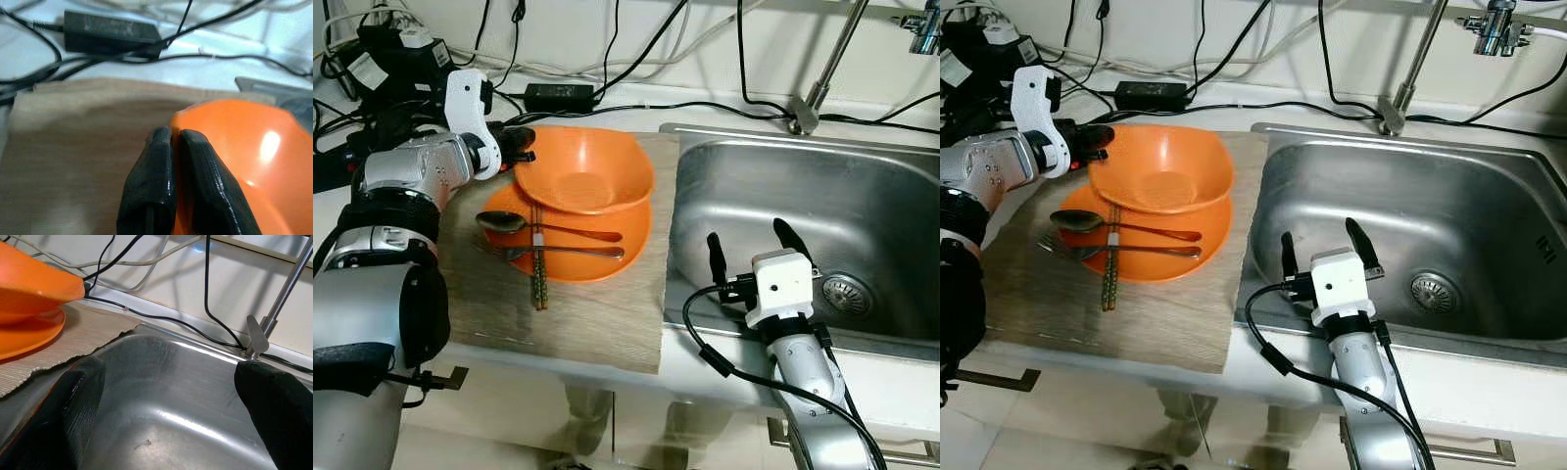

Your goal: Kitchen organization

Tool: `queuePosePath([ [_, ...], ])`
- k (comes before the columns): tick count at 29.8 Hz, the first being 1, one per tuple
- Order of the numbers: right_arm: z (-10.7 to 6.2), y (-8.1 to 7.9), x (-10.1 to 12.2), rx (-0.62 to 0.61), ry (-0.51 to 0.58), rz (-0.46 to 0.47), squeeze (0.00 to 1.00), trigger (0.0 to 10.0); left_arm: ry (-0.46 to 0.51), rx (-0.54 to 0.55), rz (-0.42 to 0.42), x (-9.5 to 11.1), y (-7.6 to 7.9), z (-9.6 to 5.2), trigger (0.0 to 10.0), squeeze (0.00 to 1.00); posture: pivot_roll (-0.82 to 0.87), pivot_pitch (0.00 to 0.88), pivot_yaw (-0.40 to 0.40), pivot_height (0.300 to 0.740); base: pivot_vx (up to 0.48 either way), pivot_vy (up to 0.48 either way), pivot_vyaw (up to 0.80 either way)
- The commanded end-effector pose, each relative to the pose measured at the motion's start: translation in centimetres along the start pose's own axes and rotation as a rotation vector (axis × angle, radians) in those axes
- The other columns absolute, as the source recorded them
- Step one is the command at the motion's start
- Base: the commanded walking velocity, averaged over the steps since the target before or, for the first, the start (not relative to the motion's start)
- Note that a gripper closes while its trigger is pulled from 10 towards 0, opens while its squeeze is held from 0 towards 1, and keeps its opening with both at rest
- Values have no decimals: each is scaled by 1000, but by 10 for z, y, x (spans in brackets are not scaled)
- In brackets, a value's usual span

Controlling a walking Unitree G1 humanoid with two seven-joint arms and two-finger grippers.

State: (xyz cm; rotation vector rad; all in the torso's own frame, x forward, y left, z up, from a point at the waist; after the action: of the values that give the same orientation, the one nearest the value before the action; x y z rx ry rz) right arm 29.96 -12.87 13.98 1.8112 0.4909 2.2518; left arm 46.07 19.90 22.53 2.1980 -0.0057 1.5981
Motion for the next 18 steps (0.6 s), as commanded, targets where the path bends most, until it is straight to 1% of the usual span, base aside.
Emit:
queuePosePath([
  [1,-7,-6,-24,20,-96,-1,0,10000,44,-12,22,16,7,0,0,0,-26,15,41,740,0,0,0],
  [3,-7,-6,-24,21,-96,-2,0,10000,41,-12,35,16,7,-1,0,0,-26,13,41,740,0,0,0],
  [7,-7,-6,-25,22,-98,-3,0,10000,30,17,49,12,0,-2,0,0,-27,12,41,740,0,0,0],
  [13,-8,-7,-26,25,-103,-3,0,10000,25,31,43,11,-5,-4,0,0,-26,12,38,740,0,0,0],
  [15,-8,-8,-26,27,-104,-1,0,10000,11,25,51,8,-6,-4,0,0,-25,13,39,740,0,0,0],
  [16,-7,-8,-26,28,-103,-1,0,10000,-3,28,55,5,-7,-4,0,0,-24,15,38,740,0,0,0],
  [17,-7,-9,-26,31,-104,1,0,10000,-31,38,63,-4,-11,-4,0,0,-24,17,39,740,0,0,0],
  [18,-8,-9,-26,31,-104,1,0,10000,-39,44,64,-7,-12,-4,0,0,-24,17,39,740,0,0,0],
])
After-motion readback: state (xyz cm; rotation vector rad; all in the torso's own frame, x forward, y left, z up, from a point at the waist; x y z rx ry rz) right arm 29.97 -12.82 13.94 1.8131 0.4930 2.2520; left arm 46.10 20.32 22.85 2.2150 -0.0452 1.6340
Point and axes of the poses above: a point about 5 cm out from each wrist's last joint towards the gripper, its own z axis pointing out of the wrist towards the gripper, its own x axis along the axis of the wrist's last joint, y = z × x, the point moved 6 cm from there along z, pointing out of the wrist towards the gripper, and after that the axes turned 7 degrees about -z, right-handed, at the moved point
